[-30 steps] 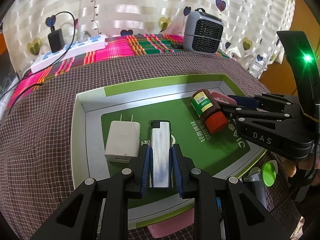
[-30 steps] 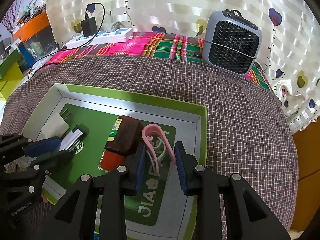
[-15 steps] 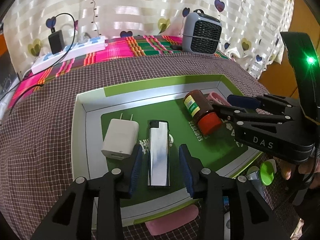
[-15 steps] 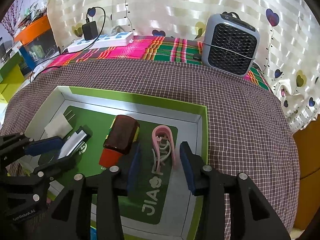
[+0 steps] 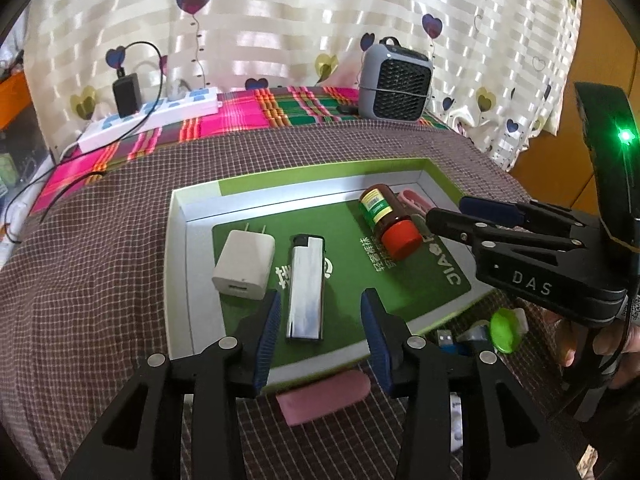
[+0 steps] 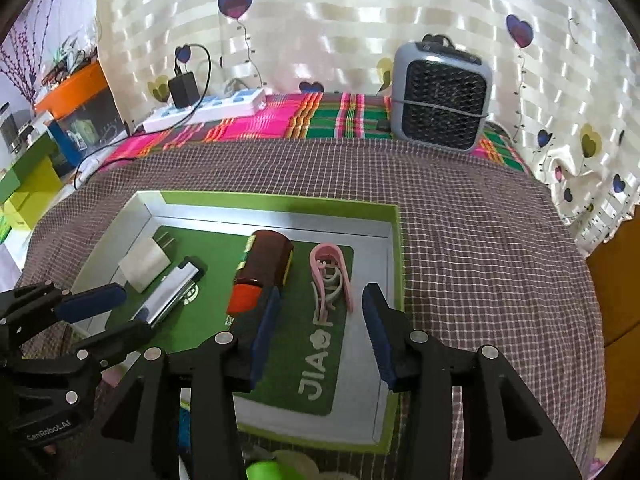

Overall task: Organize rigid objects
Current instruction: 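Release the silver lighter with the left gripper while the right gripper releases the pink clip, then move the left gripper to the white round gadget and close on it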

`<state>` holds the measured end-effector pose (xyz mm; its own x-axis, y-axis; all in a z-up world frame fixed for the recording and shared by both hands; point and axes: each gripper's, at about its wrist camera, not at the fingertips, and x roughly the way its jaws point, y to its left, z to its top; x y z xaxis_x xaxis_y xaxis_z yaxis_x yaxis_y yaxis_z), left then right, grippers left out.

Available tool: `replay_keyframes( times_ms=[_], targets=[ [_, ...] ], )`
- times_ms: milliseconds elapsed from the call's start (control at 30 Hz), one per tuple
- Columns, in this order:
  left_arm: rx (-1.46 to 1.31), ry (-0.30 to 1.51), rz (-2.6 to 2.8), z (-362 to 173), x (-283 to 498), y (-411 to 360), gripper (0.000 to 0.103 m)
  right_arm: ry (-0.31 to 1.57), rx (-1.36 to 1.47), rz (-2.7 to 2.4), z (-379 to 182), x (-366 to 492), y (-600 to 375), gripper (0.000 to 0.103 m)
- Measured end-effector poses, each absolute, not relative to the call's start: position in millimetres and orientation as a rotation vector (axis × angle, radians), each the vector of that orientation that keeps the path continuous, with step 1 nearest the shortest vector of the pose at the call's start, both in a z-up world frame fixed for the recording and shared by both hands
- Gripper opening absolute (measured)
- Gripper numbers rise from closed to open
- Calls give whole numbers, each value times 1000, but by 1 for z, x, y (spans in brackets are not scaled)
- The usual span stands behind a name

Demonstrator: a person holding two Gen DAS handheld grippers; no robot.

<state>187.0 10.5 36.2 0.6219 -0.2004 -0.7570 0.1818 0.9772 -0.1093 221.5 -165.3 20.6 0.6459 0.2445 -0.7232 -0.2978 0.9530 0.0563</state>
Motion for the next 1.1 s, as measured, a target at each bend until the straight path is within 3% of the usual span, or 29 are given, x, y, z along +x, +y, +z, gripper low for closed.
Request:
replay_keyframes(
  times_ms=[467,1100],
  targets=[
    [-60,810,-169,56,133,17,41,755,-1,285,30,171,-185,45],
    [-127,808,-208,41,82,19,41,753,90,225,14,108,-225,46]
  ],
)
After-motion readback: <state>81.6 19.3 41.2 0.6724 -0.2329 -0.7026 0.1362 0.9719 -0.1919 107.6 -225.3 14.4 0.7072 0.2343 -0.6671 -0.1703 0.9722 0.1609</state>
